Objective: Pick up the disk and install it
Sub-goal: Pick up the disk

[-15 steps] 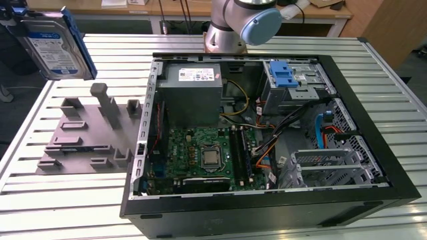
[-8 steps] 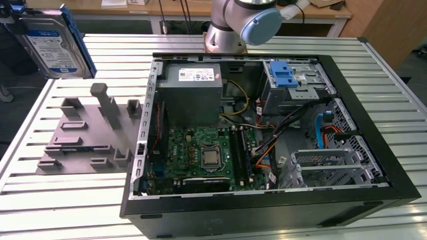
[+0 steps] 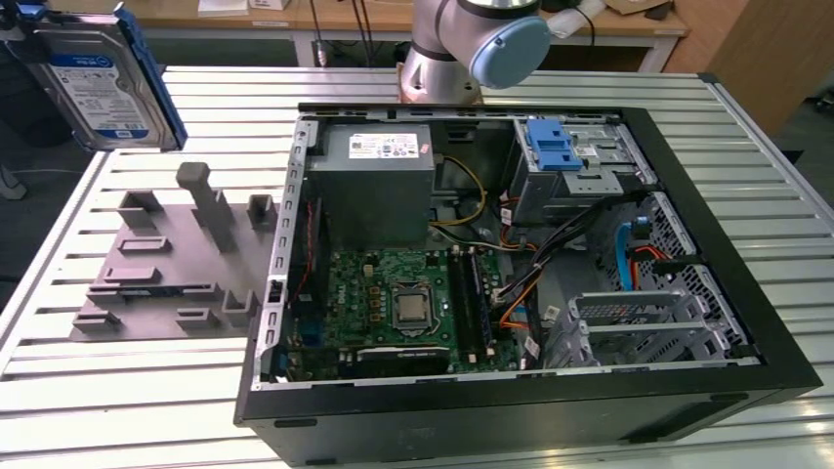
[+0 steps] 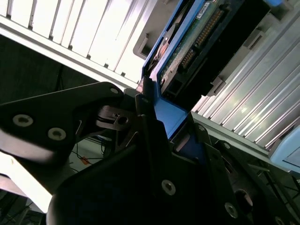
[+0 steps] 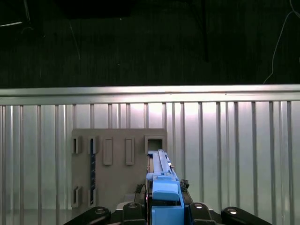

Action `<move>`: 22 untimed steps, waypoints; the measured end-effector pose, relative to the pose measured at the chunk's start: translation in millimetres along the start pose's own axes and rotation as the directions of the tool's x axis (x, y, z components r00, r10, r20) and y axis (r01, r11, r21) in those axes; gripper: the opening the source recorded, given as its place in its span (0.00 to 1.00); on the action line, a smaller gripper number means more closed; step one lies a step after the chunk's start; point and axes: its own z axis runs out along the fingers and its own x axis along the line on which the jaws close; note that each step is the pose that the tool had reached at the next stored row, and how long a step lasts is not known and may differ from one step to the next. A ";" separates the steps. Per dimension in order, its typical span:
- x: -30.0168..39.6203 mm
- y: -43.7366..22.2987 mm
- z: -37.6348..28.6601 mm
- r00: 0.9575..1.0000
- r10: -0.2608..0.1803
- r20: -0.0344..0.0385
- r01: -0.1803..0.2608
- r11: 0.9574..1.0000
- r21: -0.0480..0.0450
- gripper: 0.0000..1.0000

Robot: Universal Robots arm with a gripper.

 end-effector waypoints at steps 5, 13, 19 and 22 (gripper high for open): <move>0.0 0.0 -3.5 1.000 0.000 0.000 0.000 1.000 0.000 0.36; 0.0 0.0 -6.4 1.000 0.000 0.000 0.000 1.000 0.000 0.36; 0.0 0.1 -9.1 1.000 0.000 0.000 0.000 1.000 0.000 0.36; -0.1 0.1 -10.8 1.000 0.000 0.000 0.000 1.000 0.000 0.36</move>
